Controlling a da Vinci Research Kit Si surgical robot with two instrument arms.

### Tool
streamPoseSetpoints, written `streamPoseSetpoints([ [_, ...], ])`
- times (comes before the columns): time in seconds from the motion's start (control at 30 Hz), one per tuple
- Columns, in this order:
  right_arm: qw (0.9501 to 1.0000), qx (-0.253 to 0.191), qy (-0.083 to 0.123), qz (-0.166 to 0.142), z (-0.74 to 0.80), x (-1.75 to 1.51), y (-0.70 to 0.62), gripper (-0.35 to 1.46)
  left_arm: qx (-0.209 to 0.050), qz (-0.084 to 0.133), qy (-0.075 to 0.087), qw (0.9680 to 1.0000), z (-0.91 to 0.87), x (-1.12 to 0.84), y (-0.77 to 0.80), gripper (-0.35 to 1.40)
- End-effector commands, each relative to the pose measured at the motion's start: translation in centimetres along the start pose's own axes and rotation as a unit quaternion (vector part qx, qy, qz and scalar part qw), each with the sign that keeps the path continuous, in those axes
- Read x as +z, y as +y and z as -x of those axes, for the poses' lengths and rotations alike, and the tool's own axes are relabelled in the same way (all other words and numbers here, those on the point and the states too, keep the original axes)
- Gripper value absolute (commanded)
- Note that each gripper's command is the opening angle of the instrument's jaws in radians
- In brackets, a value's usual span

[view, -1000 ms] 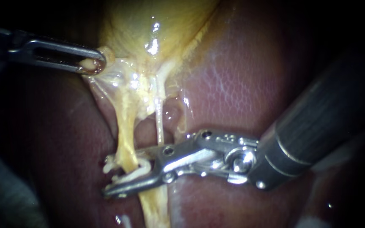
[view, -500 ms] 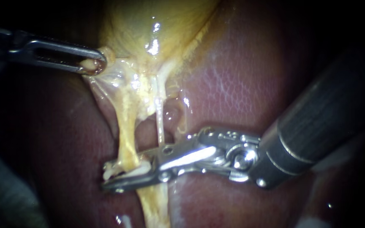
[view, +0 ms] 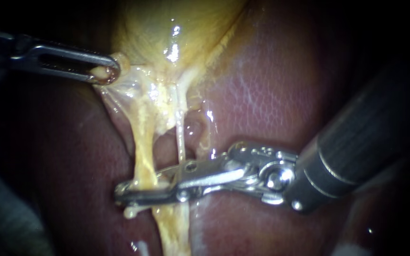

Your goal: Clipping second clip left tube

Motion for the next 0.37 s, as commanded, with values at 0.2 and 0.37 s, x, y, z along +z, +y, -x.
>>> streamPoseSetpoints([
  [0.2, 1.0000, -0.001, 0.000, 0.001, 0.03, 0.00, 0.03, -0.35, 0.000, 0.000, 0.000, 1.0000, 0.00, 0.00, -0.01, -0.35],
  [0.37, 1.0000, -0.002, -0.001, 0.001, 0.05, 0.01, 0.04, -0.35, 0.000, 0.000, 0.000, 1.0000, -0.01, 0.01, -0.01, -0.35],
])
